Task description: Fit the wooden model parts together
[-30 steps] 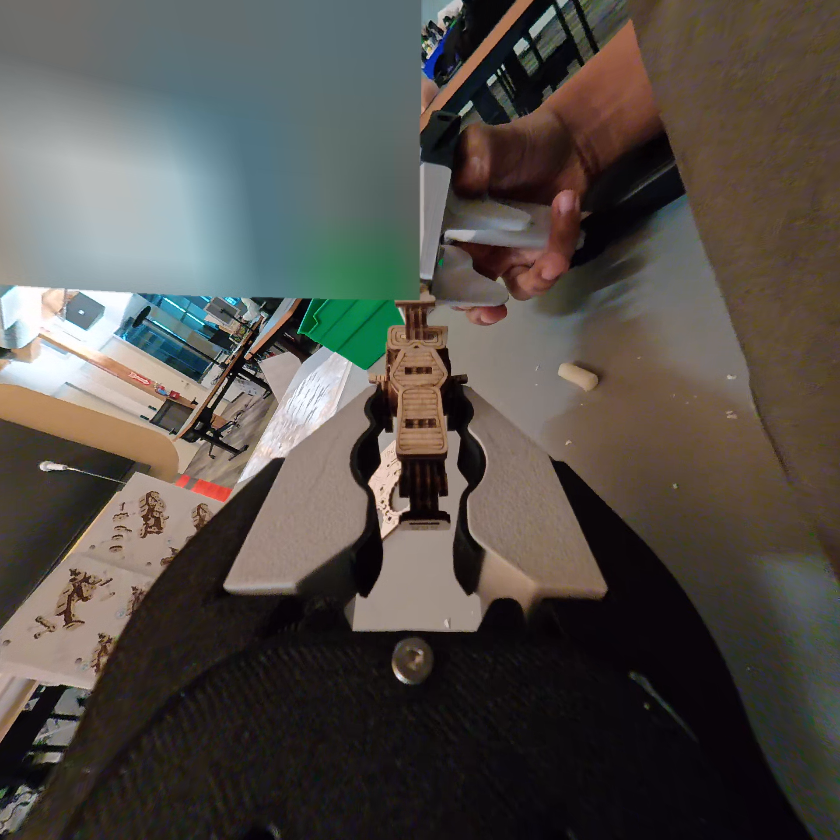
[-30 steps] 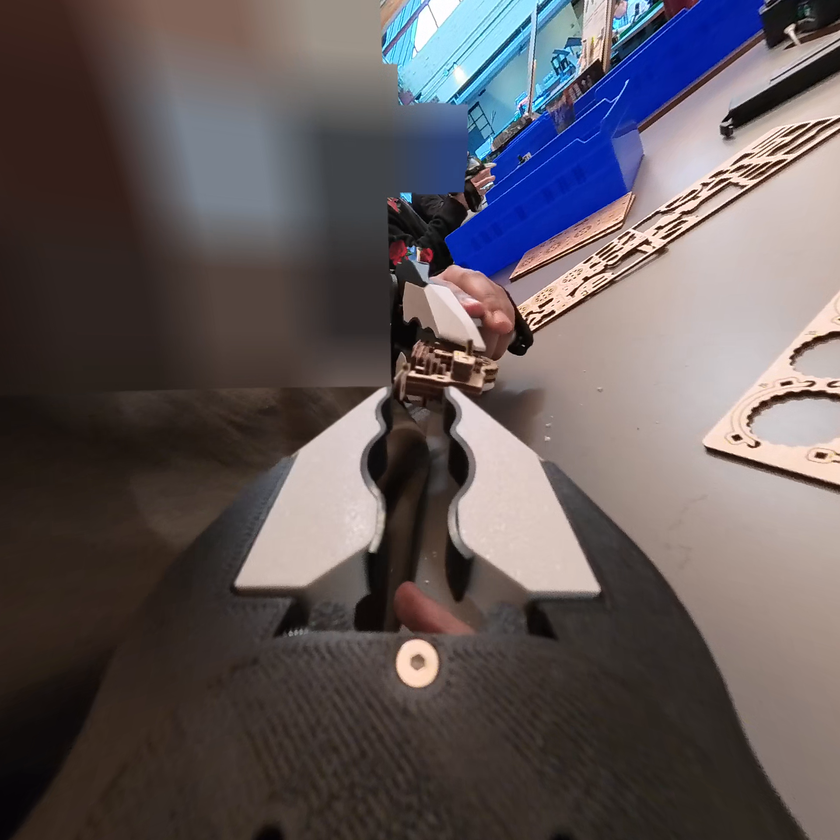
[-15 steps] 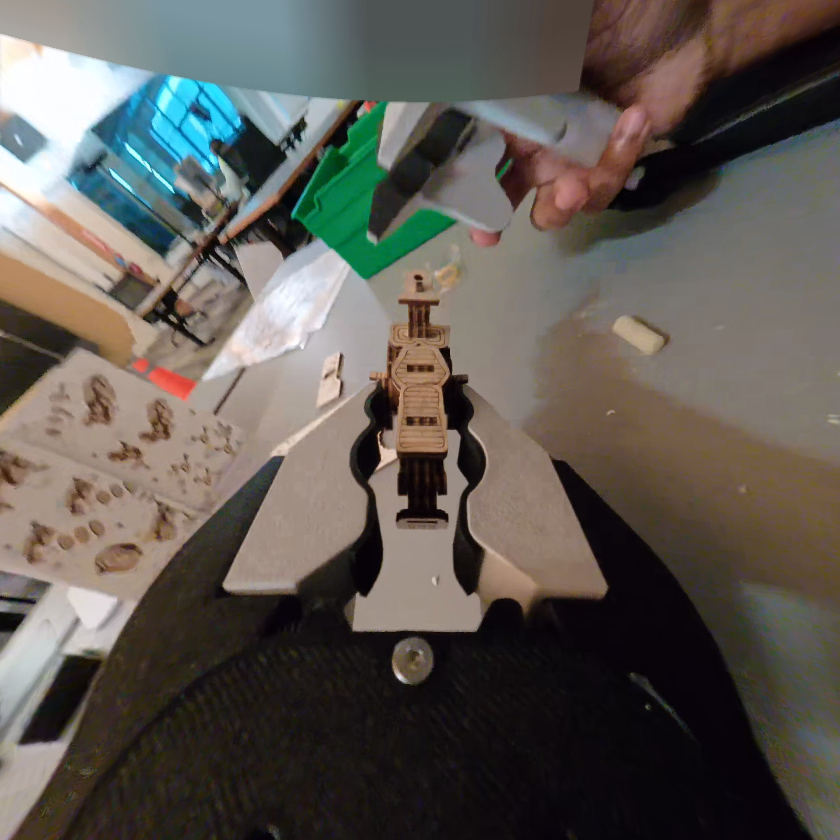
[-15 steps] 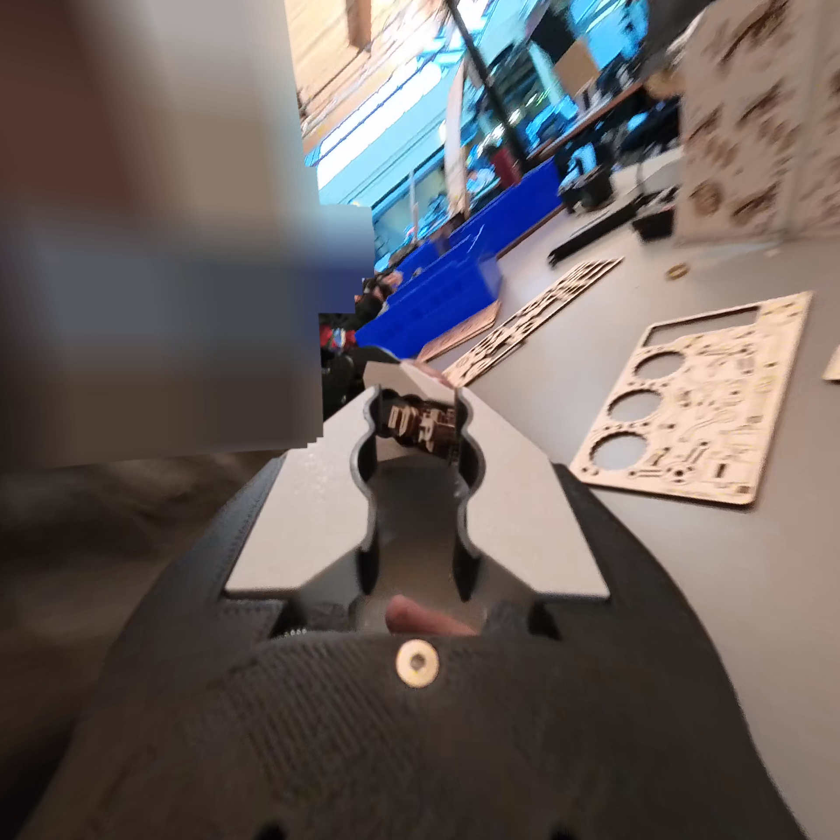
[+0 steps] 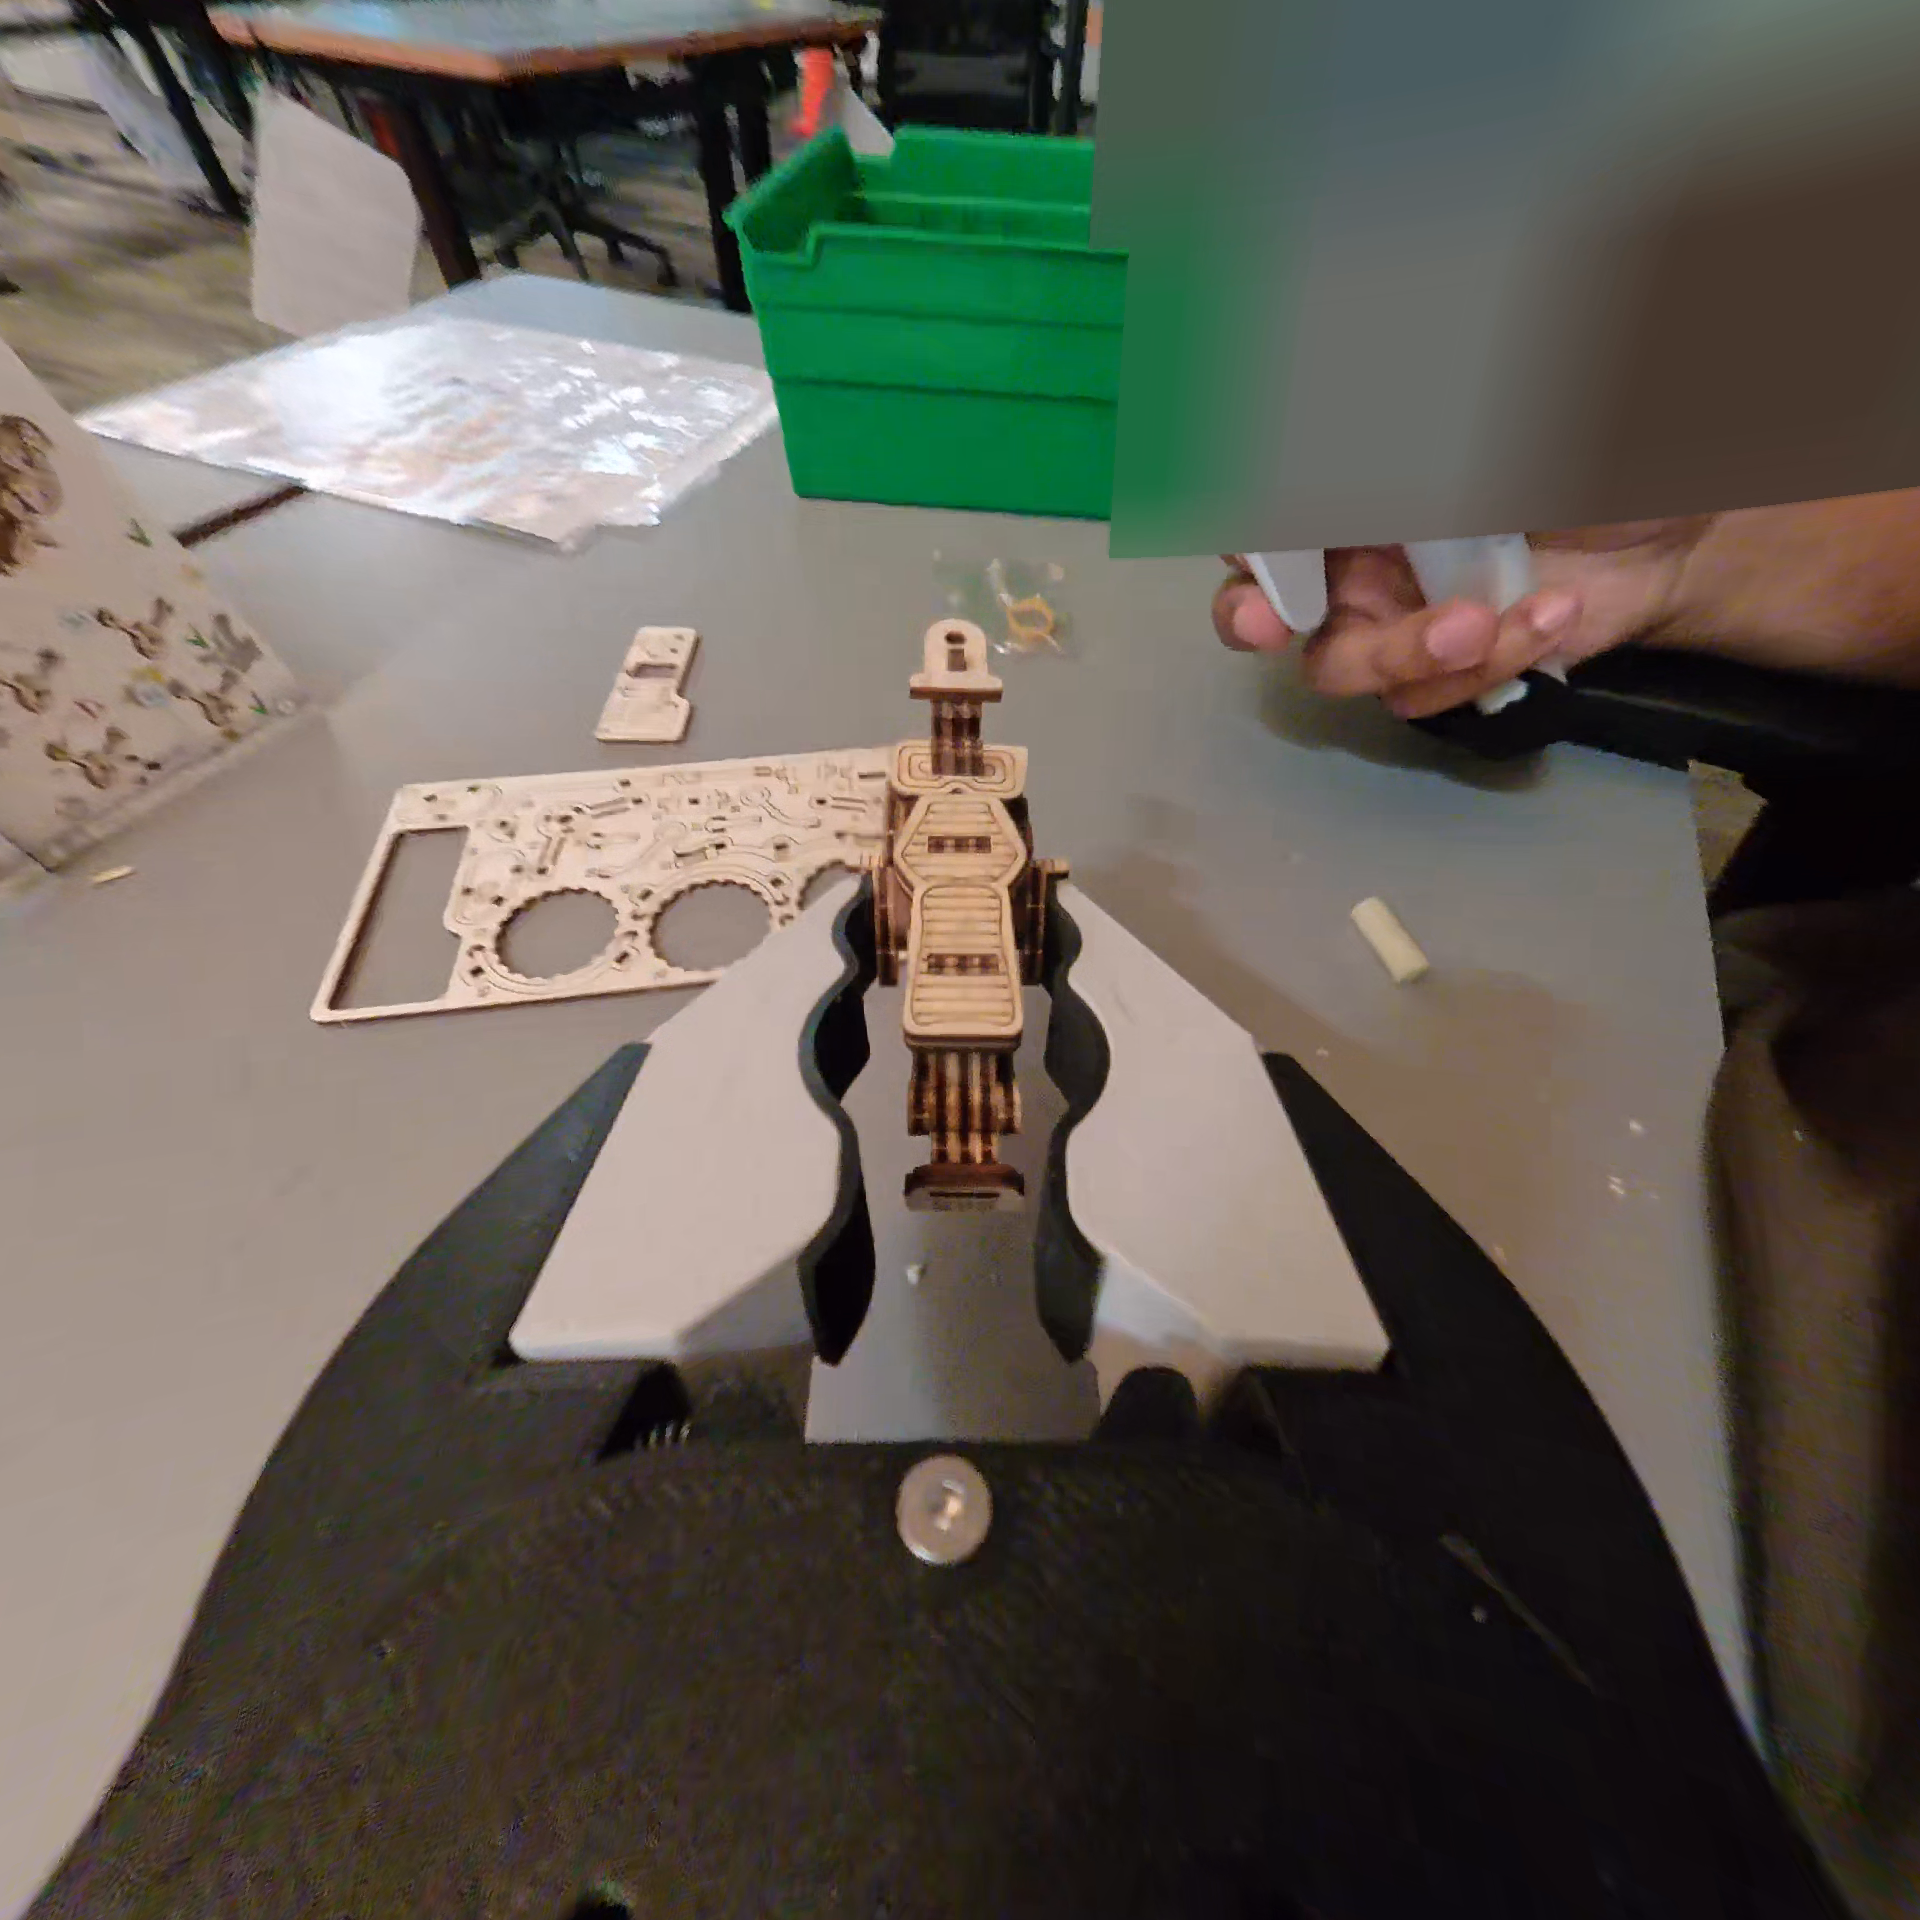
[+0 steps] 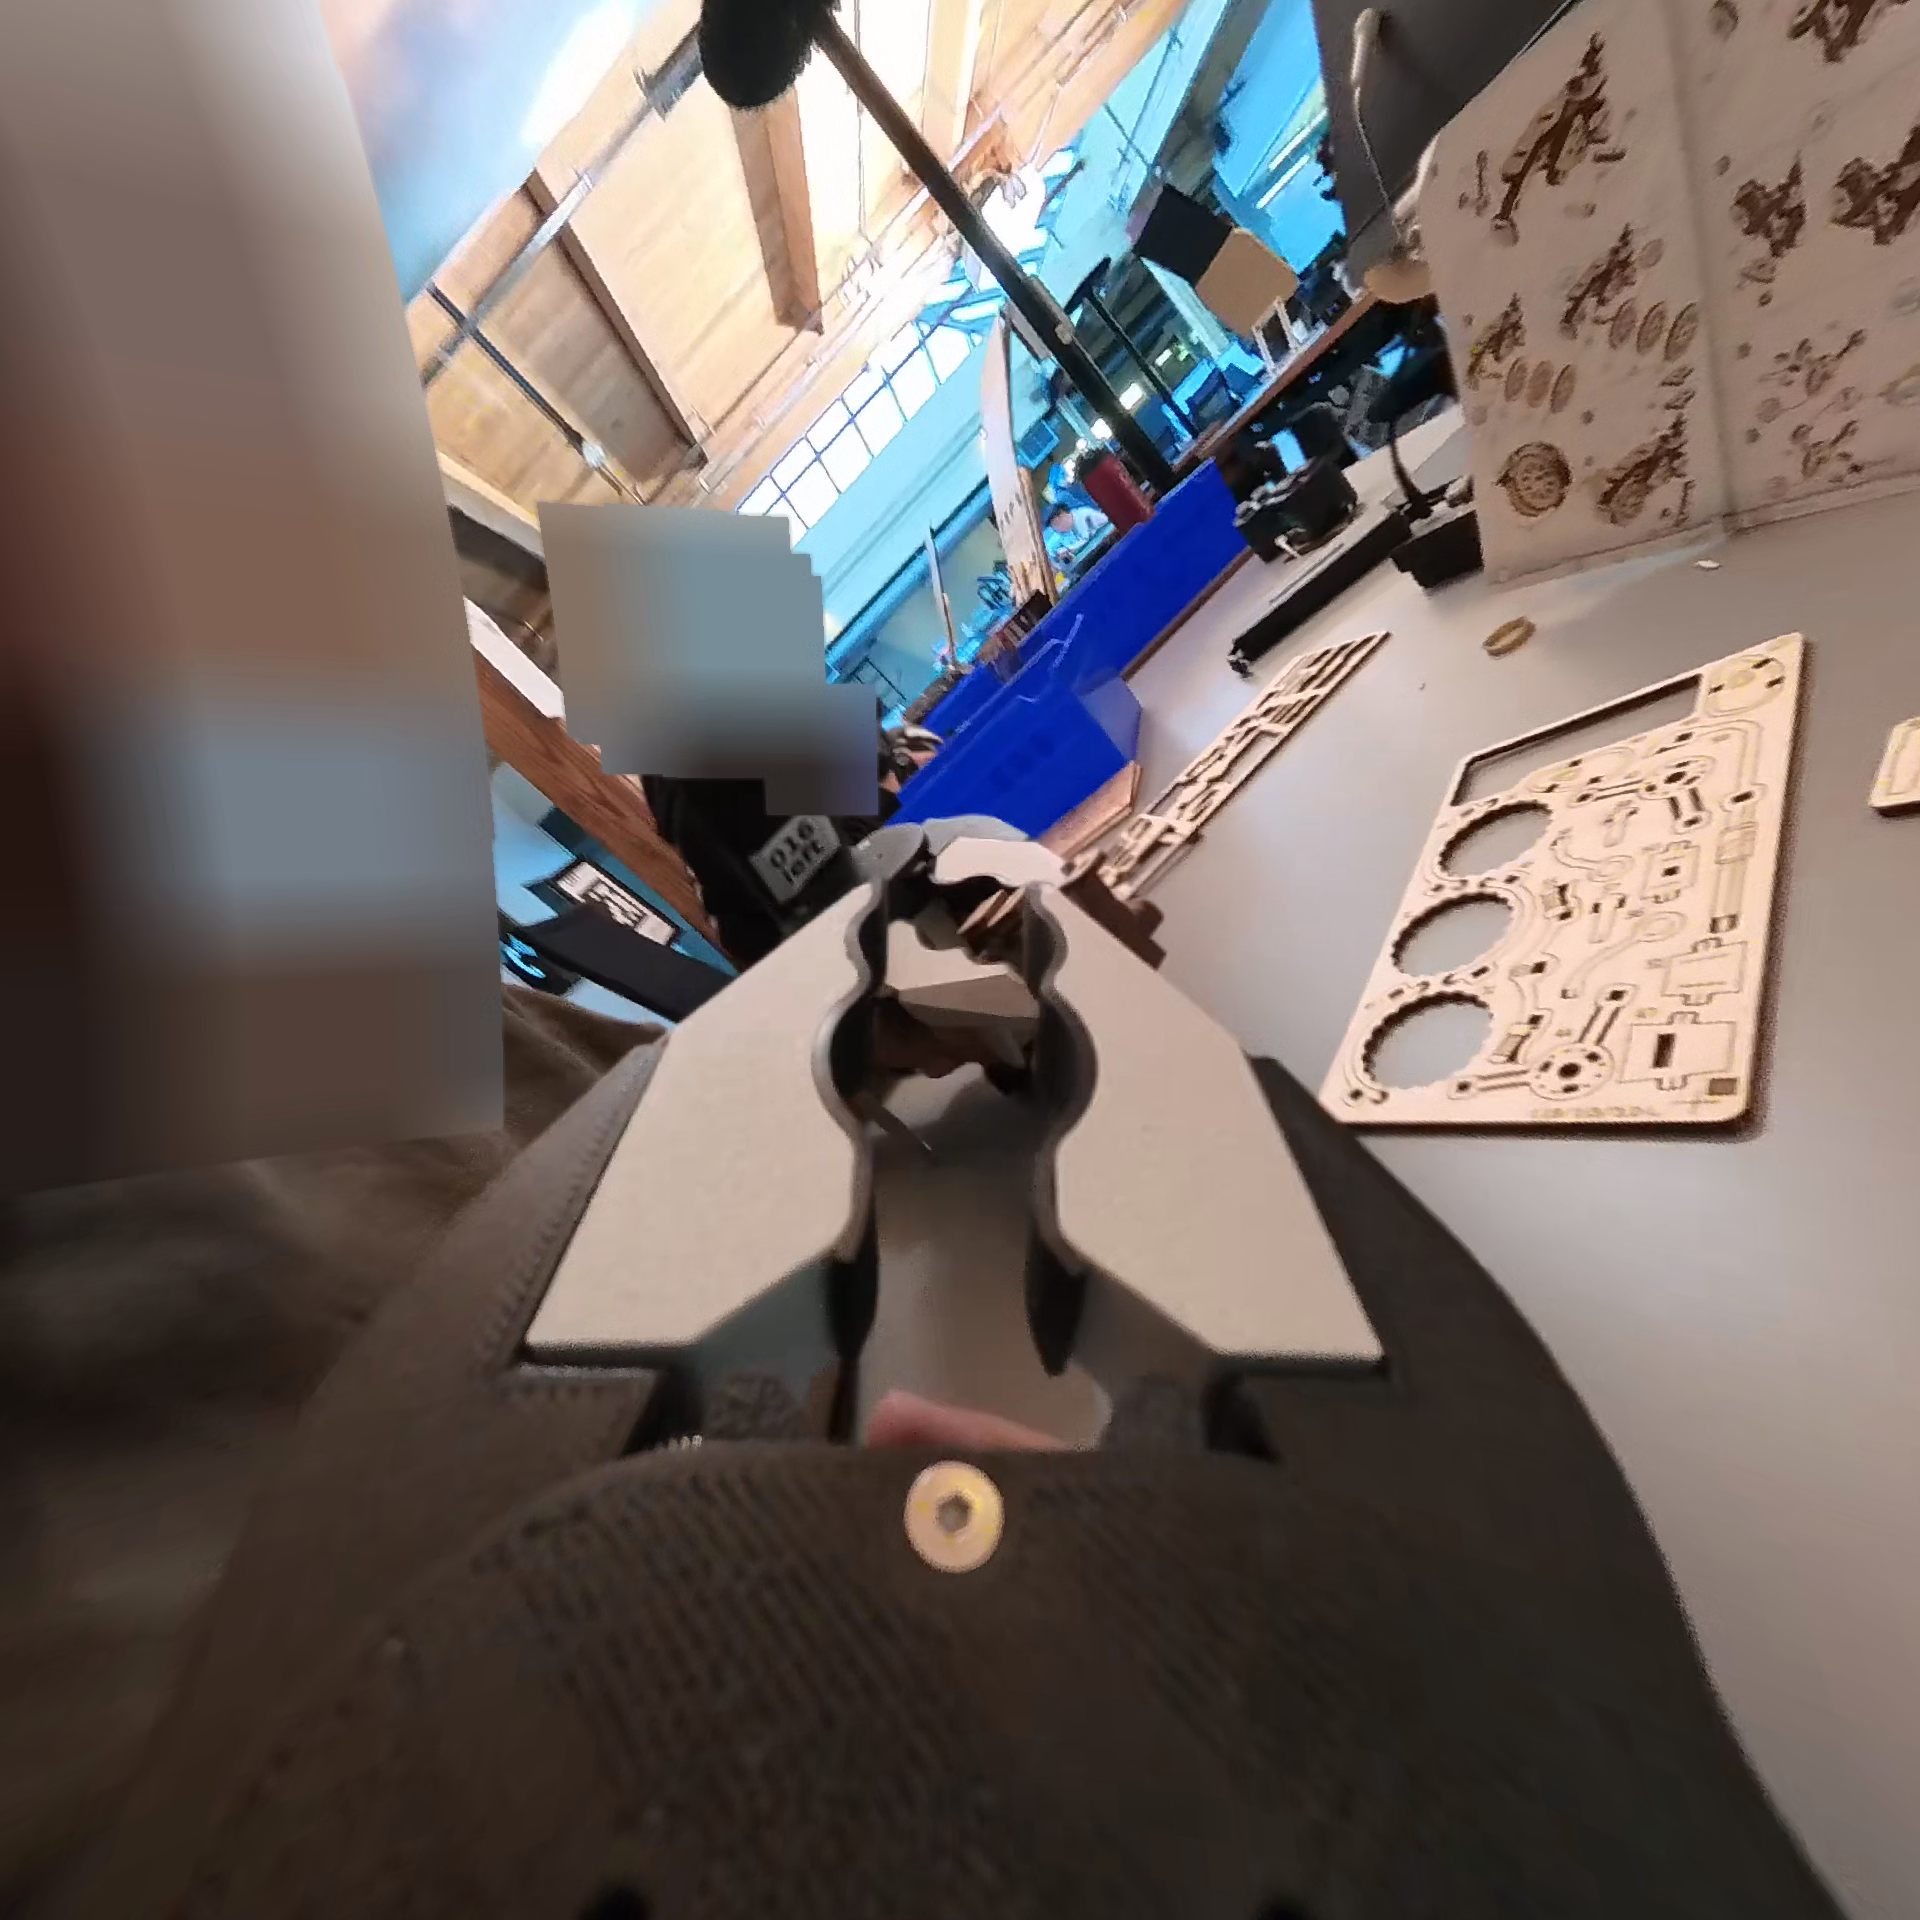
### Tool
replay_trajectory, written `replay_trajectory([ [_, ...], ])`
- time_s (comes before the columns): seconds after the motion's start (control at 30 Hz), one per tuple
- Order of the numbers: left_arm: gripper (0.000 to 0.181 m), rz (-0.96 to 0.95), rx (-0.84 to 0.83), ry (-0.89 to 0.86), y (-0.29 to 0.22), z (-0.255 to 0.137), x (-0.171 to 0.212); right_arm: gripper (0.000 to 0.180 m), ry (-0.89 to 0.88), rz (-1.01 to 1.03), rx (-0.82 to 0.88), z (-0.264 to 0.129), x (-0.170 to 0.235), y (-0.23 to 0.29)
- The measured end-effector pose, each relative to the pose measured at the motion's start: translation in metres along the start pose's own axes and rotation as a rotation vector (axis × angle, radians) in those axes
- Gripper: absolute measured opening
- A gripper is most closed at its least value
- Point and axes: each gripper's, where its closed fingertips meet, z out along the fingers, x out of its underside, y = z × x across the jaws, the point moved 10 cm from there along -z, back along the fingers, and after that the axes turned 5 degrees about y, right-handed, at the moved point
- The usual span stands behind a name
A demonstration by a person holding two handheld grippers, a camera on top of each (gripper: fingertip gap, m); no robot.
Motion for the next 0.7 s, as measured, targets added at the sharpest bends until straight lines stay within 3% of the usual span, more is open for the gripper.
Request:
replay_trajectory([
  [0.03, 0.027, -0.007, 0.02, 0.029, -0.001, 0.002, 0.001, 0.023, 0.015, -0.024, 0.019, 0.001, 0.001, 0.001],
  [0.23, 0.027, -0.016, 0.13, 0.165, -0.008, 0.011, 0.007, 0.023, 0.06, -0.108, 0.058, 0.004, 0.004, 0.004],
  [0.43, 0.027, 0.118, 0.127, 0.233, -0.023, 0.017, 0.01, 0.025, 0.044, -0.065, 0.026, 0.004, 0.004, 0.003],
  [0.7, 0.027, 0.279, 0.131, 0.325, -0.04, 0.025, 0.016, 0.023, 0.098, -0.268, 0.116, 0.011, 0.009, 0.011],
])
